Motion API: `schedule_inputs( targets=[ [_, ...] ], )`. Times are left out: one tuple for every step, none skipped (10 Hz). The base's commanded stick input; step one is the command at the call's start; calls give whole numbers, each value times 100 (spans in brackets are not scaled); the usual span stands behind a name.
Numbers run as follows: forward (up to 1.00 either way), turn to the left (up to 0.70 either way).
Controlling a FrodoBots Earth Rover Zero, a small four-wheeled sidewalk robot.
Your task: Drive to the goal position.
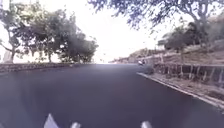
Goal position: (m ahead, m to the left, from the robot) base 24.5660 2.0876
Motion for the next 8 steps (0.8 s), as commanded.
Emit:
schedule_inputs(
  targets=[
    [85,0],
    [85,0],
    [85,0],
    [85,0],
    [85,0],
    [85,0],
    [85,0],
    [85,0]
  ],
)
